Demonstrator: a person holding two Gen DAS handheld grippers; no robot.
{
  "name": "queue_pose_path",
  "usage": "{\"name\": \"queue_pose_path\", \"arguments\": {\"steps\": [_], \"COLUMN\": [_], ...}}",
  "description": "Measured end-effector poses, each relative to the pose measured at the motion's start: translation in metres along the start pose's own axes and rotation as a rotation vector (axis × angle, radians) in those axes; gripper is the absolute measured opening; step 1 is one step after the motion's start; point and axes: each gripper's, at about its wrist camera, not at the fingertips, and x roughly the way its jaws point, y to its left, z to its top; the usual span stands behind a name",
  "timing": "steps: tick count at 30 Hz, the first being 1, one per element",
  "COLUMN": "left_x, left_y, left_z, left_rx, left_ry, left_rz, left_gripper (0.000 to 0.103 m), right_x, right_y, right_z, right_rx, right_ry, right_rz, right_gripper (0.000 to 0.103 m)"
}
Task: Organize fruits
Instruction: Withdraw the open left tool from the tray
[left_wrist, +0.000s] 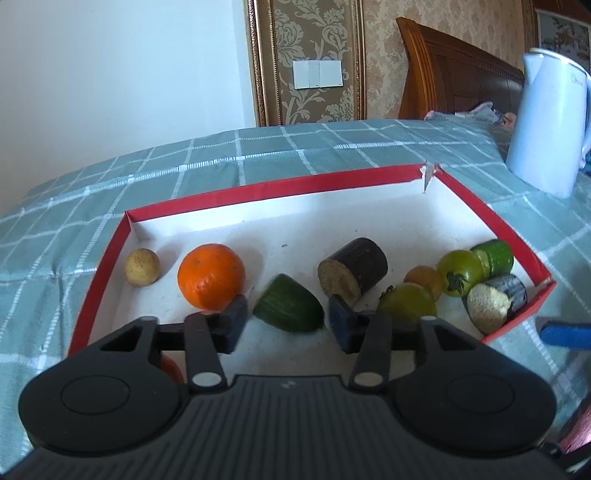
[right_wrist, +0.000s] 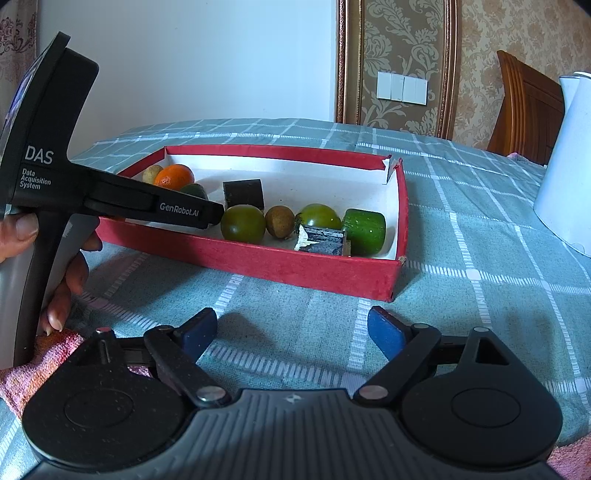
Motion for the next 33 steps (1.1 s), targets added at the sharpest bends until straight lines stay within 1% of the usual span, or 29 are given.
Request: {"name": "queue_pose_path", "arguments": {"steps": [1, 2, 3, 5, 8, 9, 10, 11, 12, 13, 15, 19, 21, 23, 27, 33], "left_x": [-0.003, -0.007, -0.011, -0.019, -0.035, -0.042, -0.049, -0.055, -0.062, -0.069, -0.081, -0.095, -0.1, -0.106, -0.117, -0.128], "left_y": [-0.001, 0.0, 0.001, 0.004, 0.004, 0.003, 0.001, 0.0, -0.001, -0.002, 0.0, 0.01, 0.015, 0.018, 0.016, 0.013], "left_z": [-0.002, -0.003, -0.004, -0.007, -0.012, -0.014, -0.016, -0.017, -0.019, -0.021, -0.025, -0.03, -0.034, -0.038, -0.043, -0.048], "left_rx": [-0.001, -0.012, -0.017, -0.03, -0.015, -0.01, -0.005, -0.009, -0.021, -0.033, -0.063, -0.124, -0.153, -0.169, -0.149, -0.138], "left_ry": [-0.006, -0.011, -0.017, -0.026, -0.049, -0.059, -0.067, -0.073, -0.086, -0.097, -0.114, -0.086, -0.077, -0.076, -0.1, -0.115], "left_rz": [0.025, 0.051, 0.057, 0.054, 0.062, 0.067, 0.073, 0.091, 0.117, 0.138, 0.147, 0.126, 0.117, 0.128, 0.173, 0.199], "left_gripper": [0.069, 0.077, 0.086, 0.086, 0.086, 0.088, 0.096, 0.101, 0.103, 0.103, 0.103, 0.103, 0.103, 0.103, 0.103, 0.103], "right_x": [0.001, 0.001, 0.001, 0.001, 0.001, 0.0, 0.0, 0.0, 0.0, -0.001, -0.003, -0.008, -0.011, -0.014, -0.016, -0.018], "right_y": [0.002, 0.002, 0.002, 0.002, 0.003, 0.002, 0.002, 0.002, 0.002, 0.002, 0.001, 0.0, 0.001, 0.005, 0.009, 0.013], "right_z": [0.001, 0.0, 0.0, 0.0, 0.0, 0.0, 0.0, 0.0, -0.001, -0.001, -0.001, 0.002, 0.002, 0.003, 0.008, 0.016], "right_rx": [0.0, 0.0, 0.0, 0.0, 0.002, 0.004, 0.005, 0.008, 0.011, 0.014, 0.019, 0.058, 0.071, 0.079, 0.111, 0.176], "right_ry": [0.0, 0.0, 0.0, 0.0, 0.0, 0.0, -0.001, -0.001, -0.003, -0.006, -0.018, -0.028, -0.036, -0.045, -0.056, -0.071], "right_rz": [-0.001, -0.001, -0.001, -0.001, -0.002, -0.002, -0.002, -0.003, -0.005, -0.008, -0.013, 0.015, 0.002, -0.006, -0.011, -0.025], "right_gripper": [0.09, 0.09, 0.09, 0.09, 0.09, 0.09, 0.09, 0.09, 0.091, 0.091, 0.091, 0.091, 0.091, 0.091, 0.091, 0.091]}}
